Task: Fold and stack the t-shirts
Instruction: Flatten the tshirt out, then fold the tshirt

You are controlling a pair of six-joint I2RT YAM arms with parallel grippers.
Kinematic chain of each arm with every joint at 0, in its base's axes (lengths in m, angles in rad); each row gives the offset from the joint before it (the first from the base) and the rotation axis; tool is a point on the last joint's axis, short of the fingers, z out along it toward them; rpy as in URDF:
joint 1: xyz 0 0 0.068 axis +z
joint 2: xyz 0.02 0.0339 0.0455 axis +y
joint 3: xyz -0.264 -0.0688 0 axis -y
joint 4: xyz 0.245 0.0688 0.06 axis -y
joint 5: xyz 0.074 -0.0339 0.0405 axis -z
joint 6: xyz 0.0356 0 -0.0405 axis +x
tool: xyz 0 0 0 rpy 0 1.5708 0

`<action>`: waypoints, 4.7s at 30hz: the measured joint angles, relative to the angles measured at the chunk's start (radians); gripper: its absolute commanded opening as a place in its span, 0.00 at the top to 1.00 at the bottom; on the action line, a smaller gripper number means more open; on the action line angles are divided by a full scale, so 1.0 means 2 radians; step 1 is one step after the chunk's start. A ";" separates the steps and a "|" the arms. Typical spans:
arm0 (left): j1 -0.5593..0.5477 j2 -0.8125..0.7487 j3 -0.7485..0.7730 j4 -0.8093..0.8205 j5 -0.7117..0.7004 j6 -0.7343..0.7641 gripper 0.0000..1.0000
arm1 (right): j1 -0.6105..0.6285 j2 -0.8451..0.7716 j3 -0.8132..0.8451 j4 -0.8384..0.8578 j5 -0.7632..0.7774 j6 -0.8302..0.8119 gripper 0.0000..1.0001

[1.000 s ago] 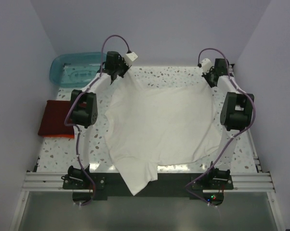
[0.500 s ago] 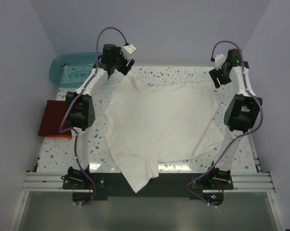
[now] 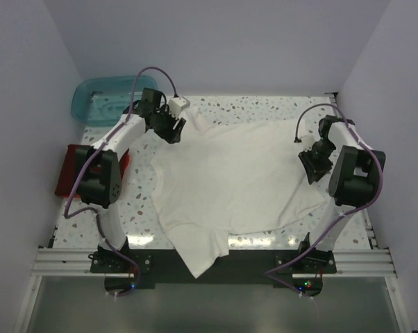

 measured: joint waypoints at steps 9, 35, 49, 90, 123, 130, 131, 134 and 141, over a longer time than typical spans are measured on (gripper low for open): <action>0.000 0.039 -0.025 -0.027 -0.011 -0.023 0.39 | 0.000 0.000 -0.080 0.053 0.035 0.005 0.76; 0.016 0.160 0.111 -0.038 -0.079 -0.031 0.42 | -0.018 -0.063 -0.035 0.048 0.040 -0.016 0.73; 0.001 0.255 0.267 -0.061 -0.070 -0.030 0.50 | 0.071 0.064 0.142 0.099 -0.024 0.062 0.86; 0.001 0.261 0.270 0.075 -0.053 0.049 0.21 | 0.122 0.207 0.319 0.113 0.062 0.047 0.11; -0.002 -0.271 -0.243 -0.175 0.157 0.128 0.23 | 0.065 -0.274 -0.315 0.079 0.058 -0.214 0.60; -0.019 -0.273 -0.269 -0.183 0.152 0.163 0.26 | 0.065 -0.254 -0.329 0.126 0.061 -0.224 0.56; -0.030 -0.276 -0.278 -0.182 0.149 0.168 0.26 | 0.065 -0.251 -0.336 0.137 0.063 -0.225 0.57; -0.085 -0.299 -0.320 -0.173 0.121 0.175 0.27 | 0.065 -0.239 -0.358 0.161 0.067 -0.230 0.62; -0.205 -0.325 -0.396 -0.126 0.036 0.152 0.25 | 0.066 -0.240 -0.369 0.191 0.089 -0.234 1.00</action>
